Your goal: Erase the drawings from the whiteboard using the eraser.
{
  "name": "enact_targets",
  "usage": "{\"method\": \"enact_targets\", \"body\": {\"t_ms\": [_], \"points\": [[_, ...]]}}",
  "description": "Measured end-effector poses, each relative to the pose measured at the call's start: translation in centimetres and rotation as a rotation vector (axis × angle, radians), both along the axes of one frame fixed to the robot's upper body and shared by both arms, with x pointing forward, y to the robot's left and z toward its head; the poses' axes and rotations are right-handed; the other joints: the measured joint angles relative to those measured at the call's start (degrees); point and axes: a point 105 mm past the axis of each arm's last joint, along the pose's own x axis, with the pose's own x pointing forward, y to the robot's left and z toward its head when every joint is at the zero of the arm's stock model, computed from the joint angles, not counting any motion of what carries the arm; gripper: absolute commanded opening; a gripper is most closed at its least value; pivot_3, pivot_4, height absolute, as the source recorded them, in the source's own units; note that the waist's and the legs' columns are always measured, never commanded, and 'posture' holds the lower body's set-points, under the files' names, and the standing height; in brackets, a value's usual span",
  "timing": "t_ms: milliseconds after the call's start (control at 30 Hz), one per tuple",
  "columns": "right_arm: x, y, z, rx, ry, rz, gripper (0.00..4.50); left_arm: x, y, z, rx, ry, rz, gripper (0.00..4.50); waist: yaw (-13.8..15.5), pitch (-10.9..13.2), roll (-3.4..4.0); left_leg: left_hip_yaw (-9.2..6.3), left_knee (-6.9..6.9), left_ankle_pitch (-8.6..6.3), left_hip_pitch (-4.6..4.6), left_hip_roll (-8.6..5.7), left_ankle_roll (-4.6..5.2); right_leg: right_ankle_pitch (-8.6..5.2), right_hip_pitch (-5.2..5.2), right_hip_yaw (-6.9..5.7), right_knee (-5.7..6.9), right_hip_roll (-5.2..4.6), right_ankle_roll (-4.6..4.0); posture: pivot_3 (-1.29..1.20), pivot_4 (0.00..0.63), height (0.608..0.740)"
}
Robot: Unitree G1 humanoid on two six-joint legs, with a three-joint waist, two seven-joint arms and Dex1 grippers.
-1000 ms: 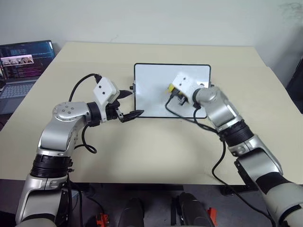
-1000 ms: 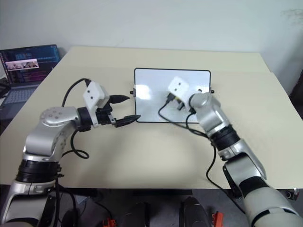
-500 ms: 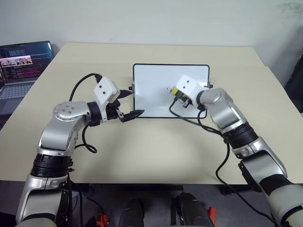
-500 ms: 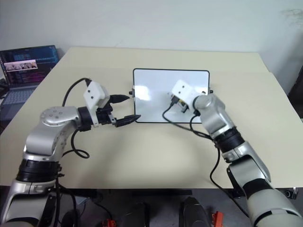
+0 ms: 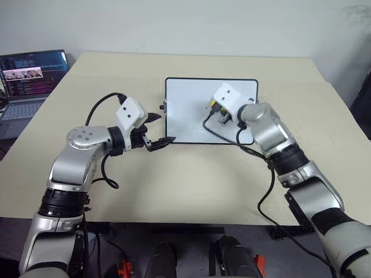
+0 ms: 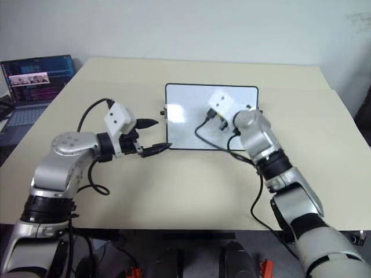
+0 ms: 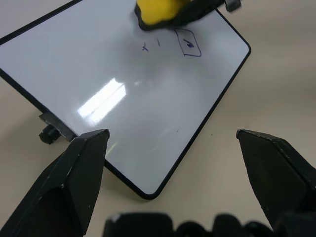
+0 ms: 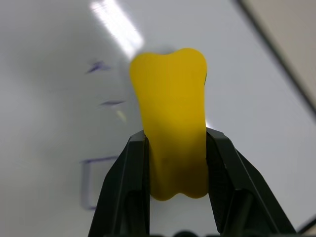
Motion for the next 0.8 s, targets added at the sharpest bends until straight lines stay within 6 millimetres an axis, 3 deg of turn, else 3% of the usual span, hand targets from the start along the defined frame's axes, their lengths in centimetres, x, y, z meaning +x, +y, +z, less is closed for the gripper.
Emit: {"method": "enact_targets", "body": {"t_ms": [133, 300, 467, 700, 800], "points": [[-0.3, 0.5, -0.2, -0.027, 0.011, 0.031, 1.14, 0.0, 0.0, 0.0, 0.0, 0.0, 0.0, 4.5, -0.1, 0.0, 0.0, 0.0, -0.05, 0.0, 0.01, 0.0, 0.0, 0.0, -0.01, 0.0, 0.01, 0.0, 0.0, 0.0, 0.15, 0.74], [-2.0, 2.1, -3.0, -0.084, 0.13, 0.16, 1.14, 0.0, 0.0, 0.0, 0.0, -0.001, 0.0, 4.5, -0.4, 0.0, 0.0, -0.01, -0.04, 0.0, 0.02, 0.0, 0.0, 0.0, -0.01, 0.0, 0.02, 0.01, 0.0, 0.0, 0.15, 0.74], [-3.2, 1.9, -4.4, -0.134, 0.2, 0.222, 1.14, 0.0, 0.0, 0.0, 0.0, 0.0, 0.0, 4.5, -0.2, 0.0, 0.0, -0.01, -0.02, 0.0, 0.01, 0.0, 0.0, 0.0, 0.0, -0.01, 0.01, 0.01, 0.01, 0.0, 0.15, 0.74], [-2.7, 2.0, -4.1, -0.106, 0.168, 0.188, 1.14, 0.0, 0.0, 0.0, 0.0, -0.001, -0.001, 4.5, -0.3, 0.0, 0.0, -0.01, -0.01, 0.0, 0.02, 0.0, 0.0, 0.0, -0.01, 0.0, 0.02, 0.01, 0.0, 0.0, 0.15, 0.74], [-1.4, 1.7, -2.3, -0.067, 0.093, 0.114, 1.14, 0.0, -0.1, 0.0, -0.001, -0.003, -0.002, 4.5, -0.2, 0.0, 0.01, -0.01, 0.01, 0.01, 0.02, 0.0, 0.0, 0.0, -0.01, 0.0, 0.03, 0.01, 0.0, 0.0, 0.15, 0.74]]}}
